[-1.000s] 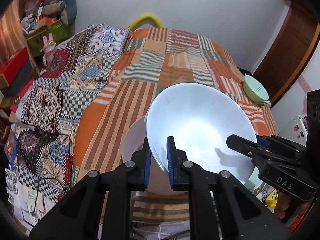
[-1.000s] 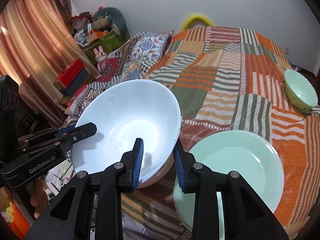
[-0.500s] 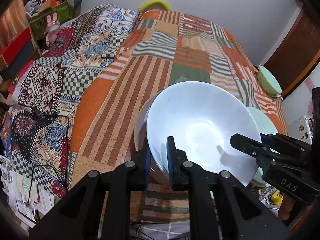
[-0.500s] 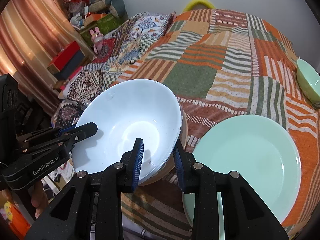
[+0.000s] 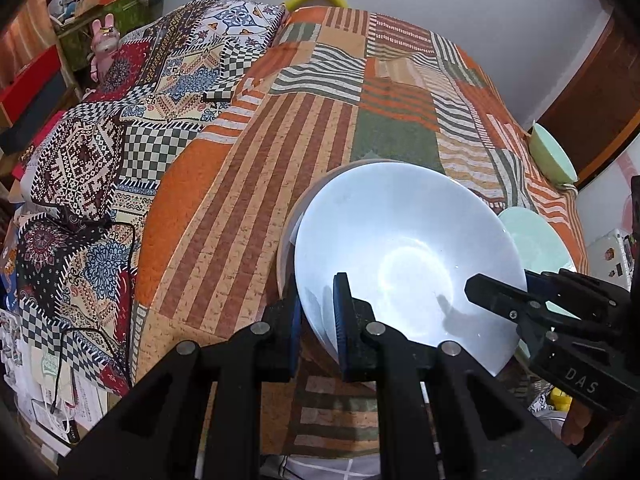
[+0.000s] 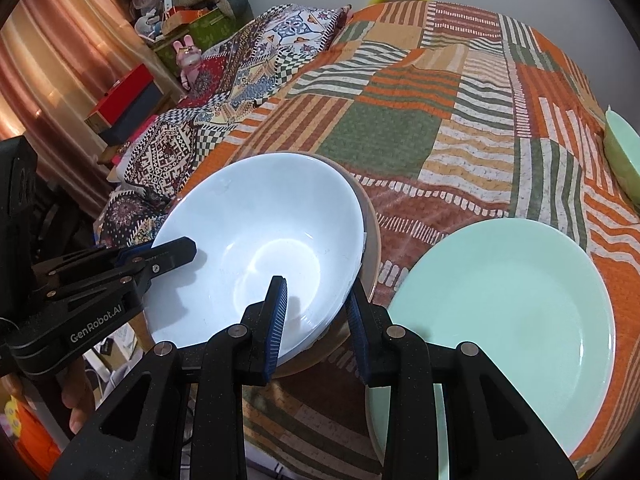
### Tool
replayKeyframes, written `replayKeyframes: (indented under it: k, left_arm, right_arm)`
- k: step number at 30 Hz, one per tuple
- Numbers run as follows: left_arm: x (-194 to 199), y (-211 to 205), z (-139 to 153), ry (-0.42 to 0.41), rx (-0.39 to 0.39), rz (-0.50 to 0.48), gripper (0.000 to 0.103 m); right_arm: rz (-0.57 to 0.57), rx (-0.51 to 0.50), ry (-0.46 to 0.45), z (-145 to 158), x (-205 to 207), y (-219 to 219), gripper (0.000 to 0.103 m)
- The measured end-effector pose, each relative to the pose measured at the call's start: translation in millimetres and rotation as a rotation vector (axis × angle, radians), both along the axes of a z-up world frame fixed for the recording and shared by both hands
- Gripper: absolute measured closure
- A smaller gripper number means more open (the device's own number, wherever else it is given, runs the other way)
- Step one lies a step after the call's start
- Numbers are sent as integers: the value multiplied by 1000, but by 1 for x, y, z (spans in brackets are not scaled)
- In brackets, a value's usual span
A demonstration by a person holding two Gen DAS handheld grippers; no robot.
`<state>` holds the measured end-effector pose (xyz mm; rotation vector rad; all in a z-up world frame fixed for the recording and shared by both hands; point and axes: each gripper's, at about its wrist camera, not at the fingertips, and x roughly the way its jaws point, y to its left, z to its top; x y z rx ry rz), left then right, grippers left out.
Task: Organize plates and bowls
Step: 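Lower the white bowl into the pink bowl and open both grippers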
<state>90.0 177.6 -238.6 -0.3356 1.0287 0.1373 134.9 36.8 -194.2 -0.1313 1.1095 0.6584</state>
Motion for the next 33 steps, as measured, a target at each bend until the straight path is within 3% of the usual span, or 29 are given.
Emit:
replayKeyframes:
  k: [14, 27, 33]
  left_arm:
    - [10, 7, -5, -14, -27, 14, 90]
    - [15, -3, -11, 10, 28, -2, 90]
    - [15, -5, -7, 4, 48, 5, 90]
  right_arm:
    - [13, -12, -13, -2, 2, 4, 73]
    - [9, -6, -11, 4, 3, -3, 72]
    - [9, -12, -61, 12, 0, -9, 59]
